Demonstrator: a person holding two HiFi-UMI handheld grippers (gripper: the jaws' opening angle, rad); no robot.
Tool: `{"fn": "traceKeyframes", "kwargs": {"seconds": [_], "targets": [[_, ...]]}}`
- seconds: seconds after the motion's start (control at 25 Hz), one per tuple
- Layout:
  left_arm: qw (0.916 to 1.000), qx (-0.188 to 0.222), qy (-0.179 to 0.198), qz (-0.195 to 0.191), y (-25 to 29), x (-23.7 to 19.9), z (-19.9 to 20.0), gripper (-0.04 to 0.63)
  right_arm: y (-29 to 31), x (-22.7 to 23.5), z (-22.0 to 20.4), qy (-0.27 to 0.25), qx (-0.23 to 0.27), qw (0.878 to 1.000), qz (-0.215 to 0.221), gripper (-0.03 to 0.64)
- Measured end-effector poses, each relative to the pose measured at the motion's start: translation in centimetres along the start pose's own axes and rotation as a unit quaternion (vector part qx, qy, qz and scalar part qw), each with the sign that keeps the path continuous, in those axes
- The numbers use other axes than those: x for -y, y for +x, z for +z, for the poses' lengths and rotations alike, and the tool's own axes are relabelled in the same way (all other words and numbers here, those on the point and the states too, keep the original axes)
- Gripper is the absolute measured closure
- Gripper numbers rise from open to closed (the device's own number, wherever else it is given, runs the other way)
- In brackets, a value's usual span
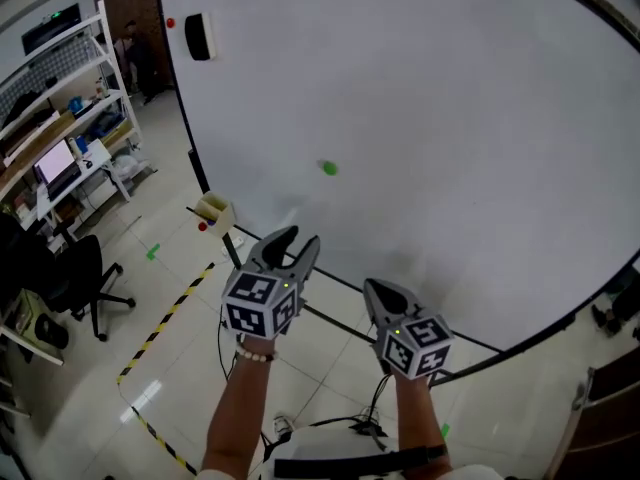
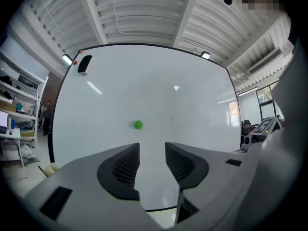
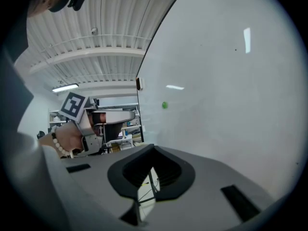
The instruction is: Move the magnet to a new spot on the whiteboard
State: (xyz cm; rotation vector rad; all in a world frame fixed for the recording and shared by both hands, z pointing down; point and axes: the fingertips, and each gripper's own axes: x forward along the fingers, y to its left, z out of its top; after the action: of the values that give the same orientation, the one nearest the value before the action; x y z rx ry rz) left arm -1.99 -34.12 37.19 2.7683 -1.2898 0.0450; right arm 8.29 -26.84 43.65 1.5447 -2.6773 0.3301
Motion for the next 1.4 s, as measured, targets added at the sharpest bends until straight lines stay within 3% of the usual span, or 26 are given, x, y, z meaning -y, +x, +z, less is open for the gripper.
{"fn": "traceKeyframes", "kwargs": {"seconds": [0.12,0.44,0.92,1.4], "targets": [[0.9993,-0.002,0.032,0.016,2.6,-0.7,1.6,0.391,0.2,0.1,0.3,-0.001,0.006,1.0,0.012,0.607],[0.9955,-0.025,0.089,0.017,9.4,-1.9,3.6,0.391,-1.0,1.5,0.0,0.013,0.016,1.0,0.002,0.607],[0.9955,-0.032,0.087,0.021,13.2,-3.7,4.2,0.394,-2.6,4.6,0.0,0.022,0.022,0.999,-0.037,0.607],[0.9943,-0.032,0.097,0.029,14.0,-4.3,4.3,0.469,-2.7,5.9,0.3,0.023,0.024,0.998,-0.049,0.607]]}}
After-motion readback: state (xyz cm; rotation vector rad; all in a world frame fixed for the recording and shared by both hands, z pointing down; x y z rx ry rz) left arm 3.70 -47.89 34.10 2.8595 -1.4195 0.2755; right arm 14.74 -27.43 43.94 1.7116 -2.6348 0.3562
